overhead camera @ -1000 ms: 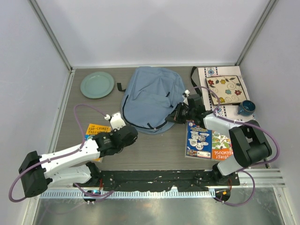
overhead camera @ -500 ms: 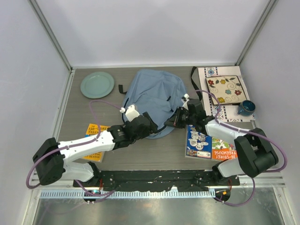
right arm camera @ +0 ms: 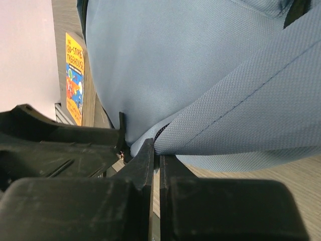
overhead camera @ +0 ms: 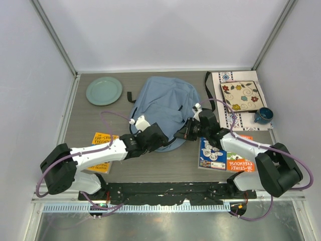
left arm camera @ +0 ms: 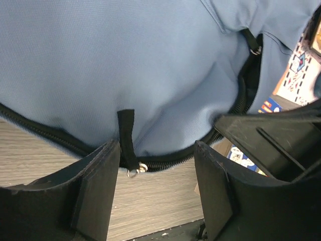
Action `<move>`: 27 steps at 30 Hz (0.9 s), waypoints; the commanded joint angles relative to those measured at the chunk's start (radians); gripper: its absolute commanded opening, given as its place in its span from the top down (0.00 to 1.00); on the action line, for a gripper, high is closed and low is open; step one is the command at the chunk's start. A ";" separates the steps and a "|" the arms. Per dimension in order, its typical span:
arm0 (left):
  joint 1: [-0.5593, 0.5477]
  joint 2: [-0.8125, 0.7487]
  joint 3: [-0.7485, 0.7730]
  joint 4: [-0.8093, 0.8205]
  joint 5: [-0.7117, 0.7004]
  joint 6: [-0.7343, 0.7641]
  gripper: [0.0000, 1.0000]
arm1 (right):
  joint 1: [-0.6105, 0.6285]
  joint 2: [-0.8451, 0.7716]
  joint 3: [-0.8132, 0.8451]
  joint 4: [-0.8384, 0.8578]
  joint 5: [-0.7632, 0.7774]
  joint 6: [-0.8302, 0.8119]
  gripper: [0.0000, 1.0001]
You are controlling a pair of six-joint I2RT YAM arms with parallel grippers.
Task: Pack the student bag
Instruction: Unzip the student bag at the center of the board.
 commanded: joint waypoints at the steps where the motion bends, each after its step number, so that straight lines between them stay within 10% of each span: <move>1: 0.011 0.036 -0.012 0.024 -0.008 -0.019 0.38 | 0.033 -0.074 -0.015 0.108 0.006 0.013 0.99; 8: 0.011 0.075 -0.027 0.033 0.032 -0.003 0.43 | 0.044 -0.121 -0.045 0.115 0.044 0.007 0.99; 14: 0.011 0.095 -0.068 0.143 0.078 0.011 0.70 | 0.047 -0.121 -0.053 0.122 0.044 0.009 0.99; 27: 0.011 0.128 -0.064 0.217 0.133 0.049 0.72 | 0.048 -0.124 -0.061 0.134 0.046 0.019 0.99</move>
